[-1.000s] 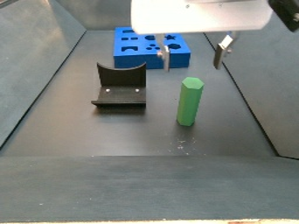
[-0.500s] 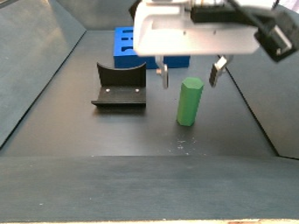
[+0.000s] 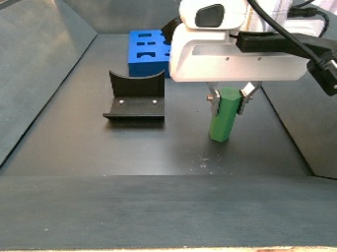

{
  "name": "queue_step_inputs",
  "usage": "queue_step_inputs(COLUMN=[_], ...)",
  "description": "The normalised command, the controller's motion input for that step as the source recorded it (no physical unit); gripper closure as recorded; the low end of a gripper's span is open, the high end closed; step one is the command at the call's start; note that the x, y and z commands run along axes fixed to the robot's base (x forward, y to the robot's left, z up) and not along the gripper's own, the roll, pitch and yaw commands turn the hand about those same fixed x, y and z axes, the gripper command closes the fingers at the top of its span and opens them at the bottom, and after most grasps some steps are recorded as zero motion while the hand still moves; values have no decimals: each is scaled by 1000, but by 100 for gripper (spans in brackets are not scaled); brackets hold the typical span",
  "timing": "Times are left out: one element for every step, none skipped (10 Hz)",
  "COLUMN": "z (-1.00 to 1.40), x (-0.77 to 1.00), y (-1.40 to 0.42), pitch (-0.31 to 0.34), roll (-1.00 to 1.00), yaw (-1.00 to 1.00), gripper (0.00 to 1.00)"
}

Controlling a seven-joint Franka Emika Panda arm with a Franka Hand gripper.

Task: Pick up the hexagon object. Move to above the board. Insert the hexagon object.
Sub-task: Pick up the hexagon object, then move to above the board.

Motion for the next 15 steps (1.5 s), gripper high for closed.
queue_step_inputs(z=[0, 0, 0, 0, 0, 0, 0, 0, 0, 0, 0, 1000, 1000, 1000, 1000], x=[0, 0, 0, 0, 0, 0, 0, 0, 0, 0, 0, -10, -24, -27, -22], y=[0, 0, 0, 0, 0, 0, 0, 0, 0, 0, 0, 276, 295, 263, 246], pitch=[0, 0, 0, 0, 0, 0, 0, 0, 0, 0, 0, 84, 95, 96, 92], roll=[0, 0, 0, 0, 0, 0, 0, 0, 0, 0, 0, 43, 46, 44, 52], yaw=[0, 0, 0, 0, 0, 0, 0, 0, 0, 0, 0, 159, 132, 70, 37], gripper=[100, 100, 100, 100, 100, 100, 100, 100, 100, 100, 100, 100, 100, 100, 100])
